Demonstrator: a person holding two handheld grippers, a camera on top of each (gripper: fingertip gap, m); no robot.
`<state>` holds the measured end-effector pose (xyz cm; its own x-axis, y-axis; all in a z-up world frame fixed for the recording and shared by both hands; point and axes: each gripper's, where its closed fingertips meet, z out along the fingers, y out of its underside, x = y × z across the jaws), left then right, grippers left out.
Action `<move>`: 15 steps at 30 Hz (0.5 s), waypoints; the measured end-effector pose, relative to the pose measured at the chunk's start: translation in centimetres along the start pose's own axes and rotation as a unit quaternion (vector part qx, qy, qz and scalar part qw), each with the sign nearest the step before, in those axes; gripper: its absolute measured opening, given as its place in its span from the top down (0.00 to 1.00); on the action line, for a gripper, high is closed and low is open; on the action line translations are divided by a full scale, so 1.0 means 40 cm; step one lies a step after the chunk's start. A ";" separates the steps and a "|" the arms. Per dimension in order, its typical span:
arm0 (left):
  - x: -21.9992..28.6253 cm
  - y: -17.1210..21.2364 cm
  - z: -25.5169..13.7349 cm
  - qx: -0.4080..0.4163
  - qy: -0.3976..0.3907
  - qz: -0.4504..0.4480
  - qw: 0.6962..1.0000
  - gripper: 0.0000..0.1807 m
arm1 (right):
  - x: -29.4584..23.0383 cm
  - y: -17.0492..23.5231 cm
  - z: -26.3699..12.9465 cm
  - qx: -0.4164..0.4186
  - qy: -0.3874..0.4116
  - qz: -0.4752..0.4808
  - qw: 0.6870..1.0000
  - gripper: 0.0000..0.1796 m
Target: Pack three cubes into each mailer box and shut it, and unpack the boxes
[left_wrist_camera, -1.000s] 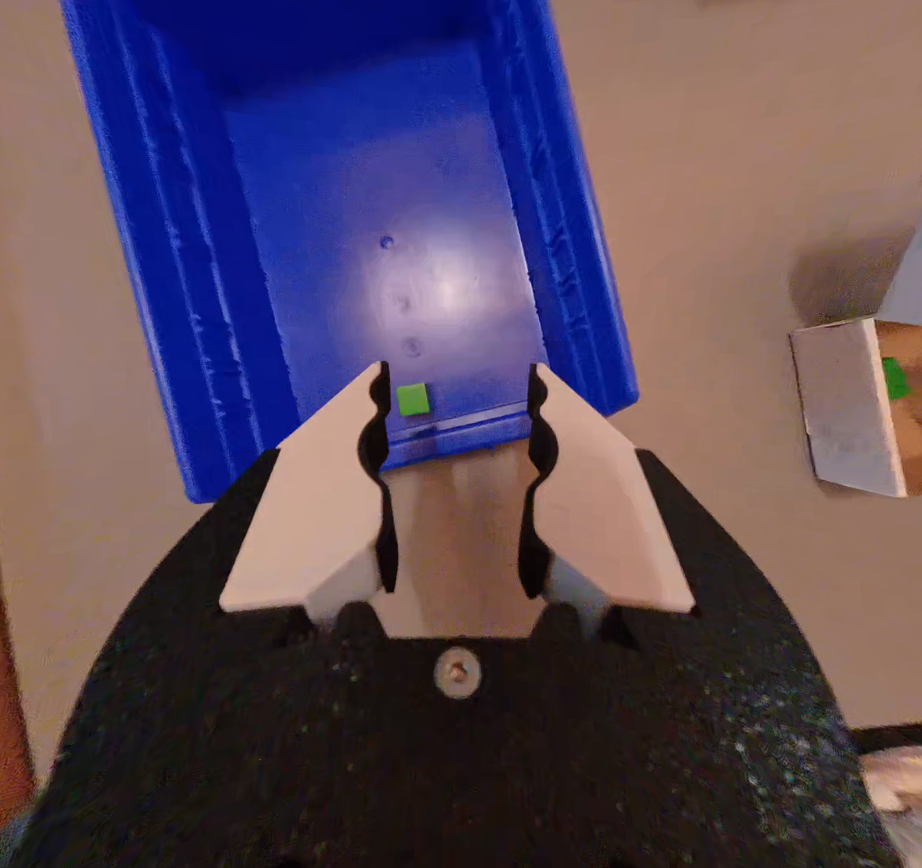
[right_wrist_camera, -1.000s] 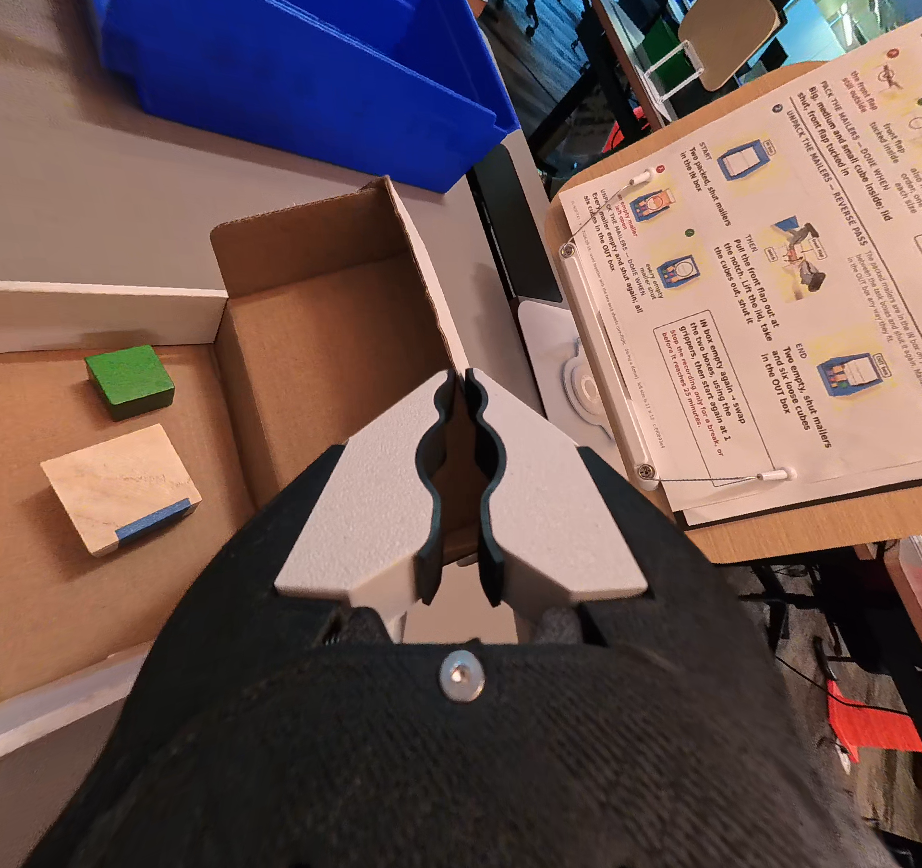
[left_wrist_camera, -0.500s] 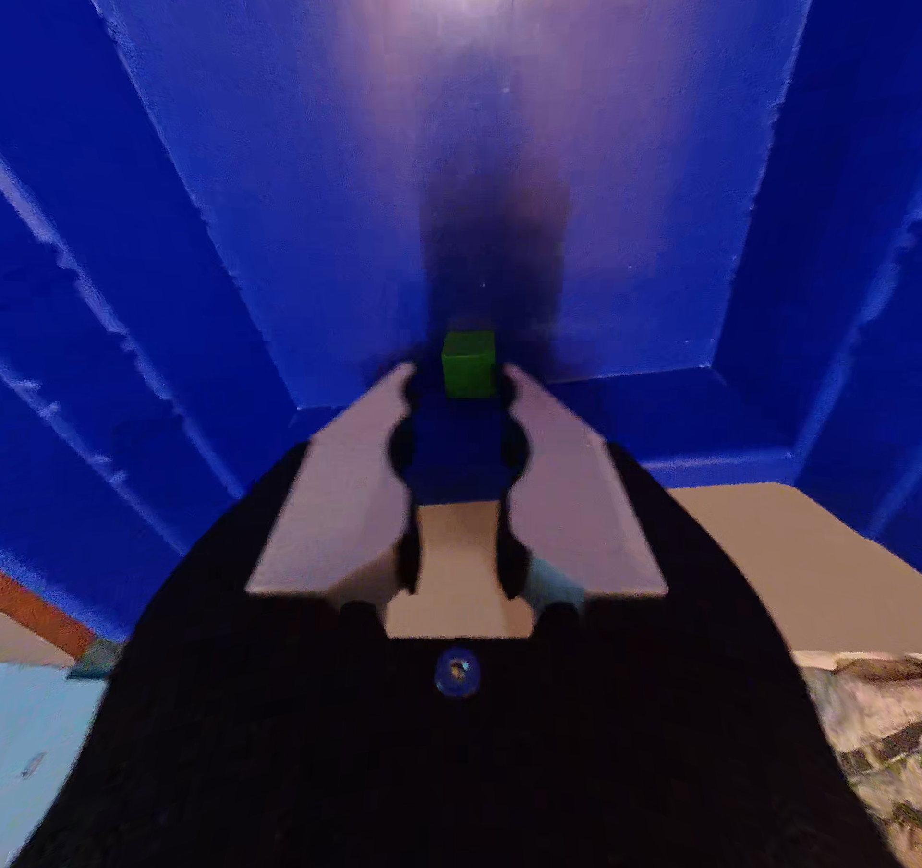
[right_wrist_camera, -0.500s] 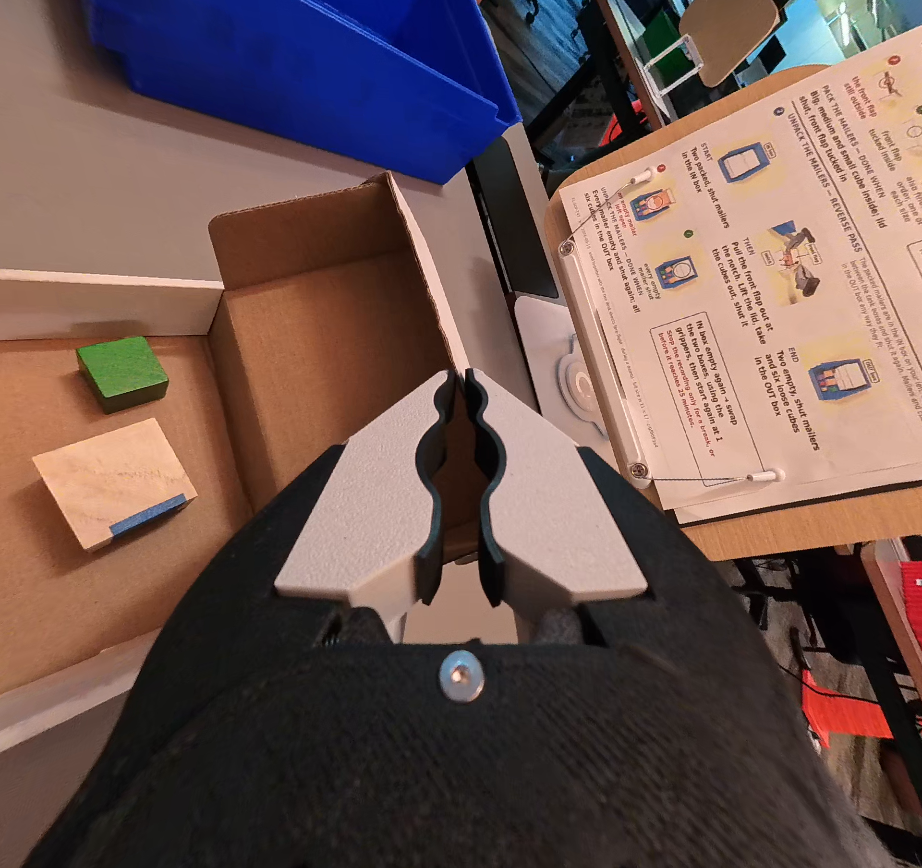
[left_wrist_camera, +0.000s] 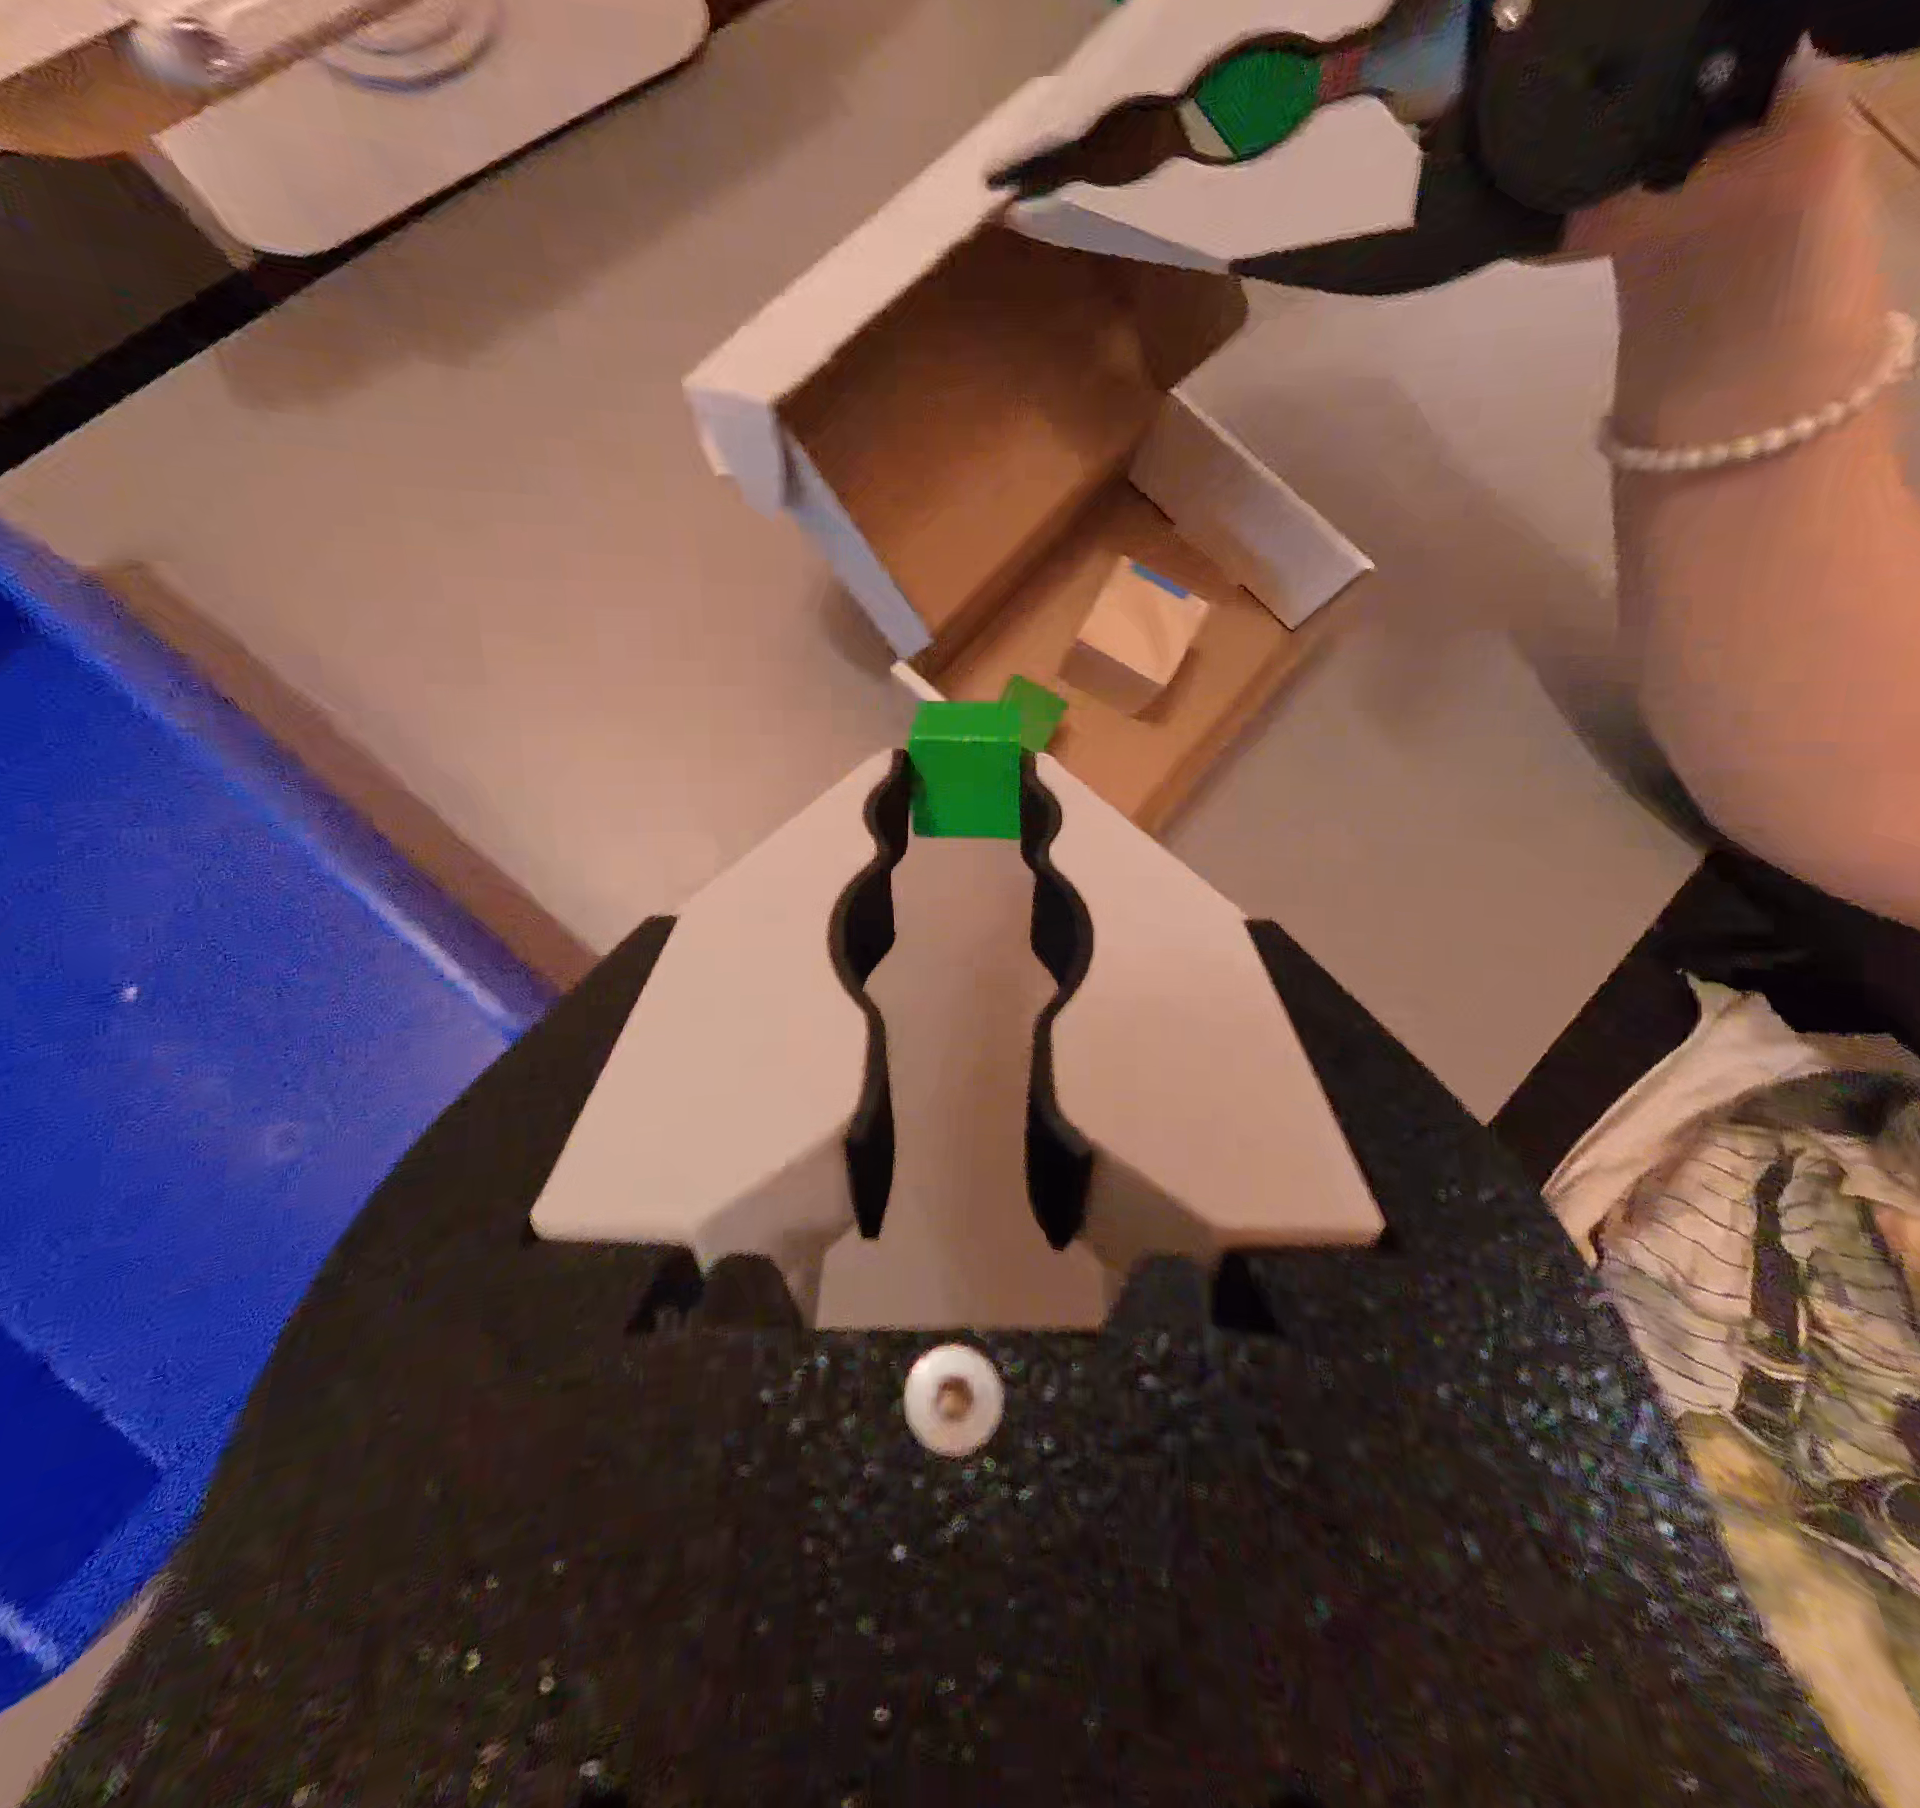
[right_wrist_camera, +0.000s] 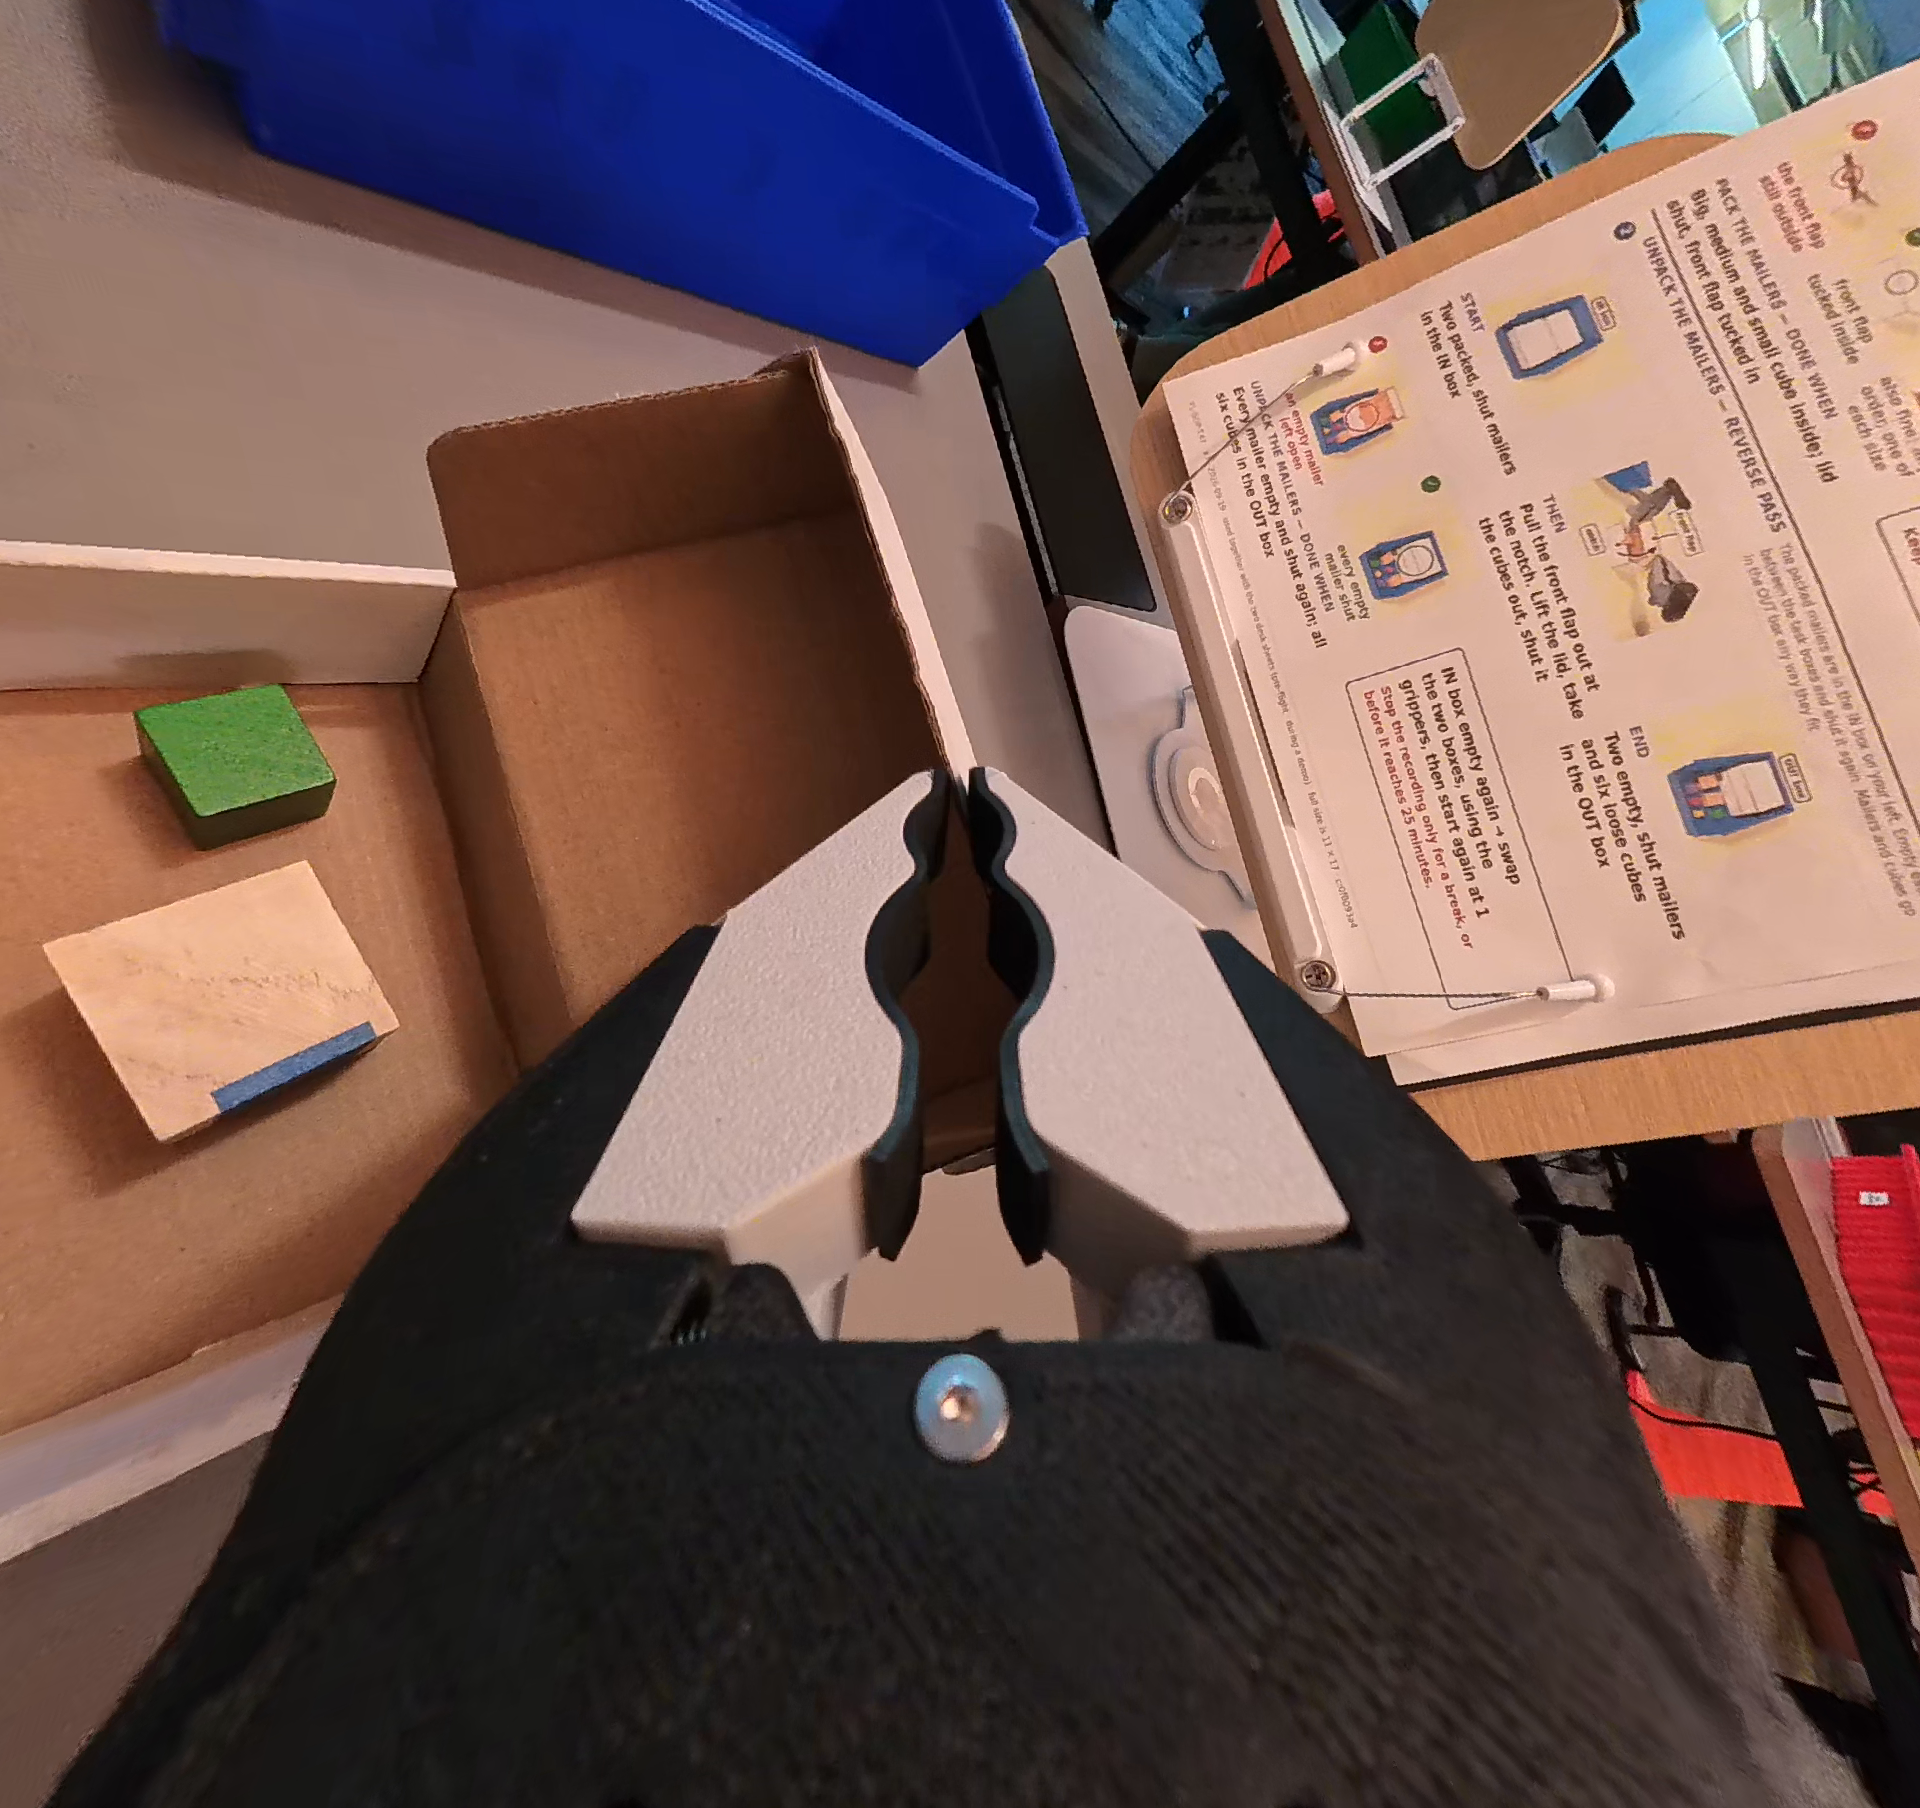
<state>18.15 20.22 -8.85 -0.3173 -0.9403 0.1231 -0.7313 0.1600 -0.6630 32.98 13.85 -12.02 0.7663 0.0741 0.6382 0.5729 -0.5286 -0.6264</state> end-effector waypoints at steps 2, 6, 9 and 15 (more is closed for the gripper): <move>0.064 0.013 0.058 -0.006 -0.002 0.030 1.000 0.90 | 0.000 0.001 0.000 -0.002 0.002 -0.002 1.000 0.99; 0.160 0.049 0.189 -0.031 0.045 0.041 0.998 0.90 | -0.001 -0.003 -0.002 -0.004 0.003 -0.006 1.000 0.99; 0.161 0.095 0.266 -0.075 0.036 0.042 0.996 0.90 | -0.001 -0.010 -0.004 -0.002 0.004 -0.011 1.000 0.99; 0.156 0.077 0.299 -0.040 0.017 0.072 0.996 0.64 | 0.001 -0.020 -0.008 0.008 0.004 -0.010 1.000 0.99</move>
<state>21.14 11.26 -18.95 -0.4417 -0.8953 0.0571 -0.7218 0.3169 -0.6154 32.45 13.99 -11.36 0.7530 0.0782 0.6534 0.5921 -0.5138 -0.6208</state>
